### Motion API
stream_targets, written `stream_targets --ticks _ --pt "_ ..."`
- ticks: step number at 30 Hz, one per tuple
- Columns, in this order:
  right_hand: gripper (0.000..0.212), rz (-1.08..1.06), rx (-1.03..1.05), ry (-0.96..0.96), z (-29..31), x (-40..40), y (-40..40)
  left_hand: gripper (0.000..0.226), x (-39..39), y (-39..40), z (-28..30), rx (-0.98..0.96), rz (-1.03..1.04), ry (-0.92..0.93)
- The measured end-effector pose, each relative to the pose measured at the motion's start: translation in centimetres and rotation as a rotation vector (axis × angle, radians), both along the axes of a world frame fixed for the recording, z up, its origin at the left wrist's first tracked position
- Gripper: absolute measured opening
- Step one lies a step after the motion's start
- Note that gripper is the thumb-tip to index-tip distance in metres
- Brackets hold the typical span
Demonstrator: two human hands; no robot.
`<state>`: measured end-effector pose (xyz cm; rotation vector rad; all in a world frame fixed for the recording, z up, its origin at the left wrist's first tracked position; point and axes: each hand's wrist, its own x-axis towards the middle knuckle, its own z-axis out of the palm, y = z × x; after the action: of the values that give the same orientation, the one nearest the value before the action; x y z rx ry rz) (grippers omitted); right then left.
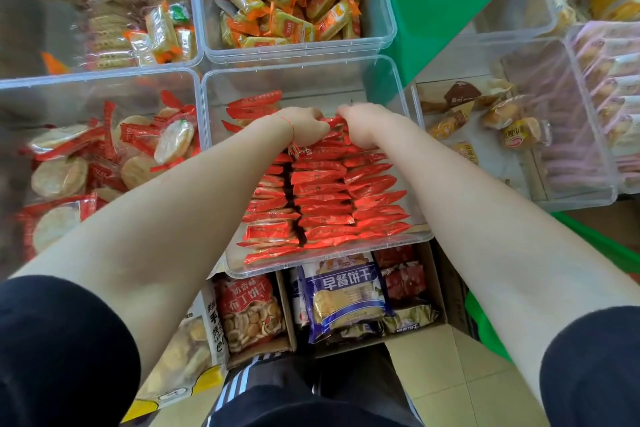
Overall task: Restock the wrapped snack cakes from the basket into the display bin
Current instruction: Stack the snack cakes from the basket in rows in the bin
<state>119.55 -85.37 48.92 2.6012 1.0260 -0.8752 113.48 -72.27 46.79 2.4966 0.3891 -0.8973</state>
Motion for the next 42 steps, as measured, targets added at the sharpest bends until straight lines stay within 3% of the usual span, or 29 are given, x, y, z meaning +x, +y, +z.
stream_targets --ticks 4,8,11,15,19,24,29,34,37,42 --pt "0.044 0.013 0.011 -0.018 0.4 0.1 -0.2 0.049 -0.4 -0.9 0.6 0.093 -0.07 -0.087" --pt "0.038 0.02 0.184 -0.157 1.1 -0.5 -1.8 0.047 -1.0 -1.3 1.9 0.171 -0.089 -0.193" --pt "0.04 -0.117 0.405 -0.174 2.5 -1.3 -3.7 0.044 -1.6 -2.6 3.6 0.134 -0.027 -0.335" --pt "0.021 -0.297 0.677 -0.424 4.2 -3.7 -8.5 0.026 -2.0 -7.8 7.0 0.063 0.083 -0.749" --pt "0.021 -0.589 0.823 -0.495 4.5 -6.7 -17.1 0.022 -1.4 -16.5 8.9 -0.026 -0.033 -0.835" --pt "0.013 -0.936 0.699 -0.508 1.1 -9.5 -30.5 0.021 -0.6 -29.0 7.2 -0.137 -0.321 -0.707" --pt "0.021 -1.265 0.584 -0.381 -3.8 -11.9 -42.1 0.027 -0.9 -40.5 3.3 -0.179 -0.57 -0.517" --pt "0.055 -1.413 0.279 -0.177 -10.4 -13.2 -51.9 0.026 -0.9 -49.4 -1.3 -0.223 -0.709 -0.325" --pt "0.076 -1.554 0.134 -0.159 -13.7 -13.5 -56.0 0.028 -0.5 -51.8 -4.3 -0.212 -0.675 -0.108" --pt "0.089 -1.763 0.145 -0.117 -18.2 -13.3 -60.0 0.018 -0.6 -53.2 -9.5 -0.323 -0.204 0.206"
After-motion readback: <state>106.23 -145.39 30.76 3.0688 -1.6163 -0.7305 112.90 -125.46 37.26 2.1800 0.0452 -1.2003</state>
